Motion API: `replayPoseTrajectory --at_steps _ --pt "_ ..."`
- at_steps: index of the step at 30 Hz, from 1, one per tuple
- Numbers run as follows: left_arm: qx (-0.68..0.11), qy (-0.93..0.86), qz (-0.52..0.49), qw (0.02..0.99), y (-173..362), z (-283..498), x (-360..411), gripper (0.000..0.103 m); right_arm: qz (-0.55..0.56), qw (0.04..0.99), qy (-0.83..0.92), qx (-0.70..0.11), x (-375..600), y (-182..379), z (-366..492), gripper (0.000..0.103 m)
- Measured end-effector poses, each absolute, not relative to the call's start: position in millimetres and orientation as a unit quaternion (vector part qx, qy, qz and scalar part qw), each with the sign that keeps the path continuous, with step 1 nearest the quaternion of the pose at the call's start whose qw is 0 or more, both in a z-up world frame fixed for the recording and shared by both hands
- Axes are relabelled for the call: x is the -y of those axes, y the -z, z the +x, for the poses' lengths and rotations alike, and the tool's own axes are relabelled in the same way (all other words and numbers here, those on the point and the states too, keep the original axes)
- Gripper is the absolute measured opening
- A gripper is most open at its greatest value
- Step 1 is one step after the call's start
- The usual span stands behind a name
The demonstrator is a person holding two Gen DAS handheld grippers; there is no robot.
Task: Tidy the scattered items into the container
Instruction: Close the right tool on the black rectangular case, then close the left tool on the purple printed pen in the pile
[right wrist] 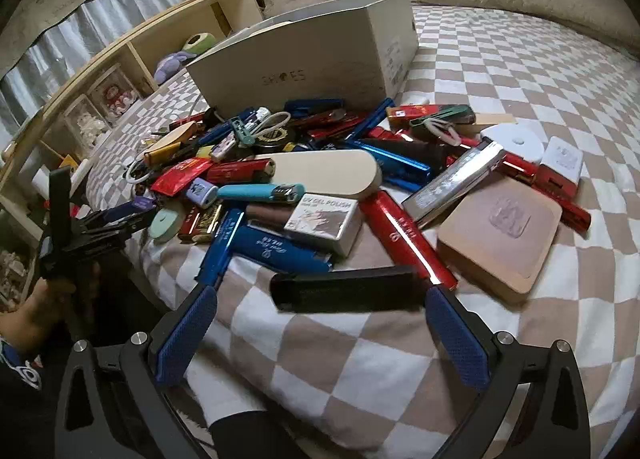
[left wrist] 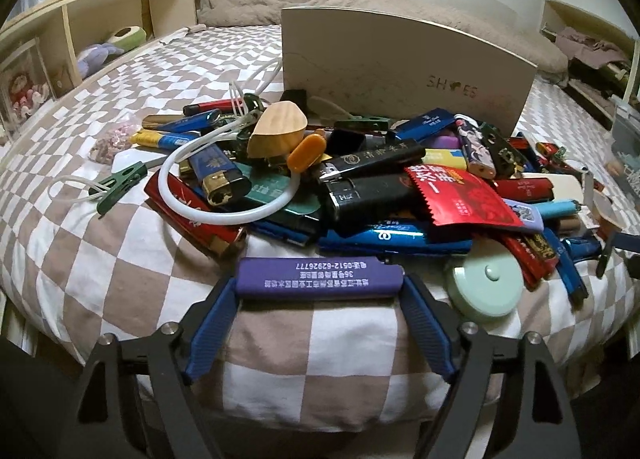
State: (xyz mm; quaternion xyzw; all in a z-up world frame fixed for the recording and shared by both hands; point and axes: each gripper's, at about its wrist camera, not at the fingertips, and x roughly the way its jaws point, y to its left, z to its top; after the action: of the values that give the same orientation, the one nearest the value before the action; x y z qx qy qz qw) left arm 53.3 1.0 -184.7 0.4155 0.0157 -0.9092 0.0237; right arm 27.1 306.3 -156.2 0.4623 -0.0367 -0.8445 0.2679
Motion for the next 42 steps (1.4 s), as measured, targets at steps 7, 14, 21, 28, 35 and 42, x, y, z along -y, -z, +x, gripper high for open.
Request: replayPoseTrajectory --at_steps 7,14,21,28,35,42 --pt "-0.011 0.908 0.414 0.054 187.1 53.5 -0.3 0.102 0.466 0.302 0.831 0.028 -291.3 155.1 35.3 0.103" --pt "-0.021 0.908 0.413 0.066 188.3 51.8 -1.2 0.103 0.487 0.236 0.841 0.005 -278.5 165.4 31.5 0.103" --pt "-0.015 0.906 0.417 0.074 190.8 48.5 -4.6 0.103 0.483 0.168 0.859 -0.03 -263.5 171.7 34.5 0.1" --pt "-0.02 0.906 0.417 0.075 190.4 47.7 -3.2 0.103 0.474 0.15 0.867 -0.036 -267.8 171.1 33.4 0.084" --pt "-0.032 0.902 0.423 0.078 189.2 41.0 -1.0 0.103 0.472 0.14 0.87 -0.033 -264.2 170.7 37.1 0.084" --pt "-0.028 0.905 0.418 0.067 187.7 45.4 -3.0 0.096 0.463 0.13 0.876 0.028 -272.5 164.8 41.6 0.084"
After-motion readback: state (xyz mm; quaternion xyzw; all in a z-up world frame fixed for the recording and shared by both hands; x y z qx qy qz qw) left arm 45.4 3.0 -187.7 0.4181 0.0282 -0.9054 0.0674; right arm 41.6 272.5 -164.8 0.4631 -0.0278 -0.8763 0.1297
